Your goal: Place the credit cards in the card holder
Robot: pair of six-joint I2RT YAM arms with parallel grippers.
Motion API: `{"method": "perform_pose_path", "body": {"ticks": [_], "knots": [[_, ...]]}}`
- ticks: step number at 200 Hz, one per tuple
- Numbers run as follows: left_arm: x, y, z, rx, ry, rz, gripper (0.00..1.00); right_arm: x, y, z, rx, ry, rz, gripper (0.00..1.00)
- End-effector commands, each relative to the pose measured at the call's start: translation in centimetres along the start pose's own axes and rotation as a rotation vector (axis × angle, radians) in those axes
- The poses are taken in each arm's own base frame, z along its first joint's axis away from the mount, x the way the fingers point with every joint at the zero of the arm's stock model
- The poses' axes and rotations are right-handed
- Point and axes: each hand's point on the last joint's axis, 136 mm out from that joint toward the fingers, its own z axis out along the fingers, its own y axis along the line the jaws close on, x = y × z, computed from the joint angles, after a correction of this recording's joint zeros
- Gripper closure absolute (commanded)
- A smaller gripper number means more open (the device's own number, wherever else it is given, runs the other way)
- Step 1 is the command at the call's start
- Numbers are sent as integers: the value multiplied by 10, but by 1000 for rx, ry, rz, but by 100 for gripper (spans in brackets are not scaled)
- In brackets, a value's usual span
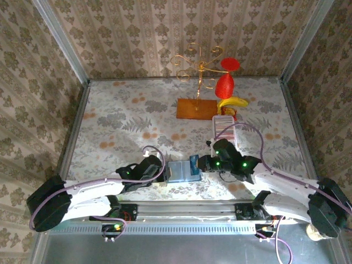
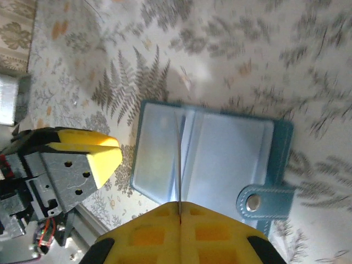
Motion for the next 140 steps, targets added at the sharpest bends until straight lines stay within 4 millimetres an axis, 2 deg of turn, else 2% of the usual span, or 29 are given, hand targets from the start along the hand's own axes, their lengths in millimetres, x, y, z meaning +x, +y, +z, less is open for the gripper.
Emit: {"method": "perform_pose_path", "body": {"ticks": [1, 62, 107, 140], "knots": [[-8, -13, -1, 36, -12, -22, 63, -14, 20, 10, -71, -60, 138, 100], [-3, -4, 1, -1, 2, -20, 62, -1, 8, 42, -18, -3, 198, 100], [0, -6, 3, 5, 17, -14, 70, 5, 5, 53, 4, 23, 203, 100], [2, -5, 5, 0, 24, -14, 72, 8, 4, 57, 7, 33, 209, 100]]}}
